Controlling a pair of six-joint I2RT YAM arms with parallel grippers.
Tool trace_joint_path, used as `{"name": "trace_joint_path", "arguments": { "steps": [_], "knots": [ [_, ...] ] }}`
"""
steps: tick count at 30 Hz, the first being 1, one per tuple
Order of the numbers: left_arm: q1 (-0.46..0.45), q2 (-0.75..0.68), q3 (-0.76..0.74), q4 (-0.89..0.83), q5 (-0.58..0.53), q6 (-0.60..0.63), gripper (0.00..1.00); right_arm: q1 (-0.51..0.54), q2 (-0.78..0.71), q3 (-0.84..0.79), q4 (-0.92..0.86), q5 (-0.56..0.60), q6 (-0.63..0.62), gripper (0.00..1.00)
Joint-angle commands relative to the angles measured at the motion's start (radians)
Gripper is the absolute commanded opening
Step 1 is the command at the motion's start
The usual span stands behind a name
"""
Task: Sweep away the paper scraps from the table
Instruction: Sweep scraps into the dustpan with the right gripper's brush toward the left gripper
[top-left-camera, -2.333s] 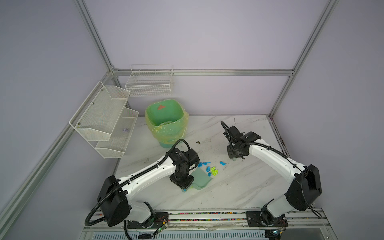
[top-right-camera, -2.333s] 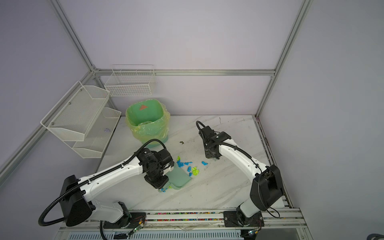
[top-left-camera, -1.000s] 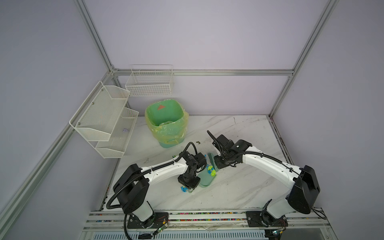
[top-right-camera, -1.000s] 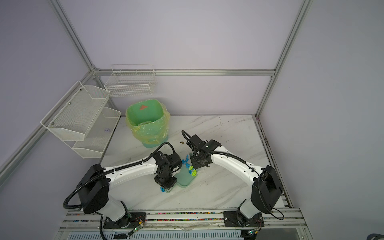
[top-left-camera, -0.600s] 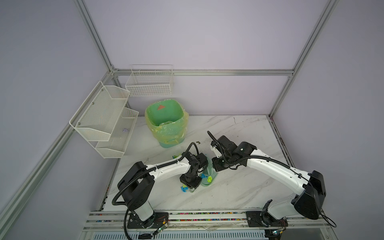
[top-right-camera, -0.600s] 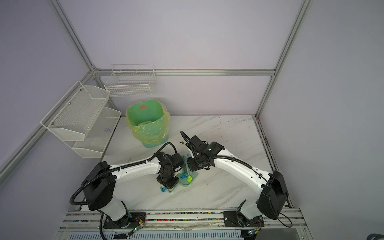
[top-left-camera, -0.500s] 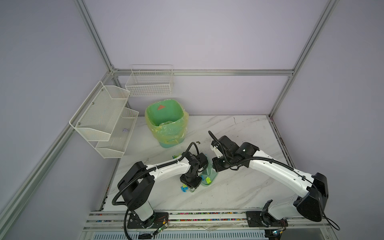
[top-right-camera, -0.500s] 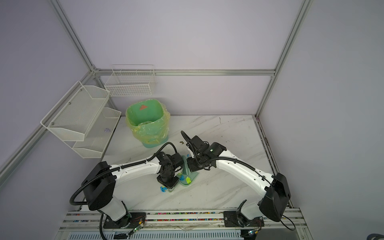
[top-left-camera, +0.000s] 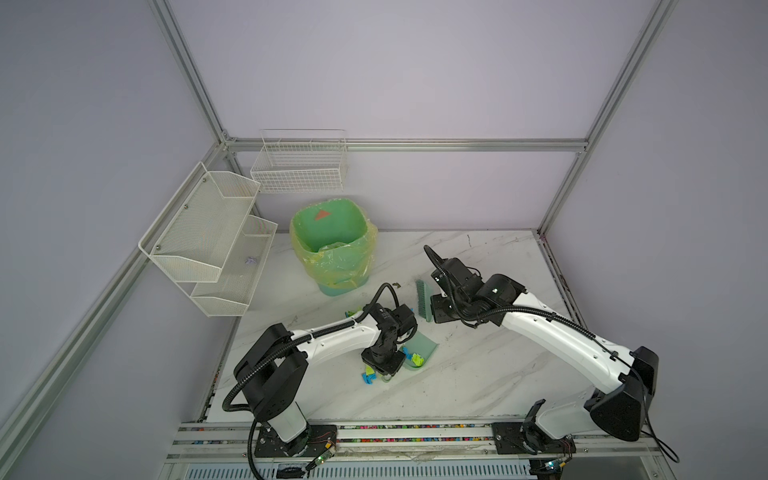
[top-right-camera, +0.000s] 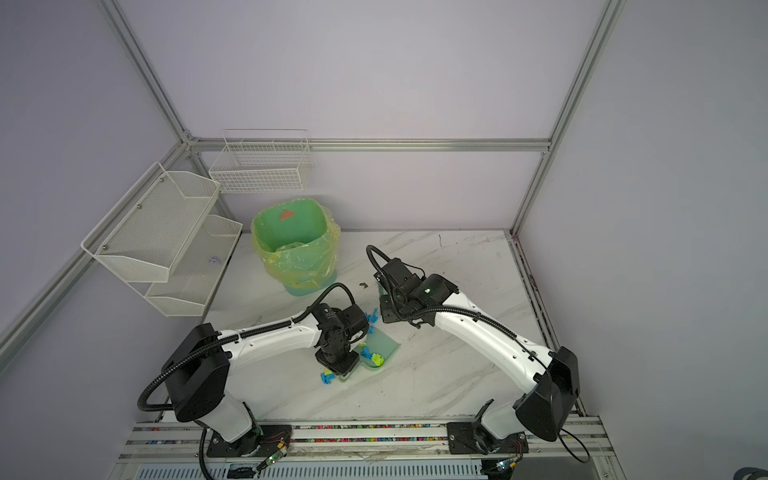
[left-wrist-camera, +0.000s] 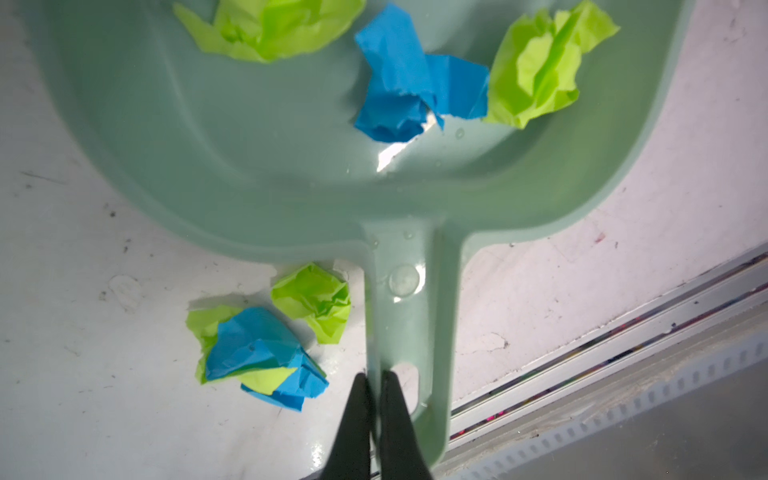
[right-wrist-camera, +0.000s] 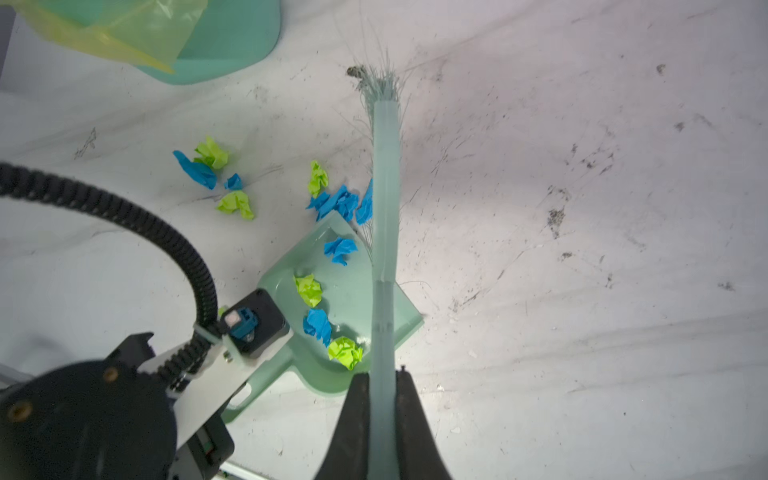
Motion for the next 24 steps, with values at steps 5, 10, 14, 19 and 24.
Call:
{"name": "trace_joint_path", "arguments": {
  "steps": [5,10,14,19,24],
  "knots": [
    [-0.004,-0.049,-0.016,0.025,-0.037,-0.022,0.00,-0.001,0.162,0.016,0.060,-0.006,-0.057,0.00],
    [-0.004,-0.051,-0.020,0.037,-0.036,-0.030,0.00,0.039,0.115,-0.039,0.099,-0.055,-0.045,0.00],
    [-0.004,-0.043,0.000,0.039,-0.030,-0.027,0.00,0.062,0.040,-0.093,0.165,-0.136,-0.005,0.00],
    [-0.004,-0.022,0.013,0.035,-0.034,-0.015,0.00,0.100,-0.023,-0.111,0.145,-0.147,0.036,0.00],
    [-0.006,-0.018,0.024,0.035,-0.041,-0.015,0.00,0.107,-0.083,-0.137,0.100,-0.155,0.055,0.00]
  ]
}}
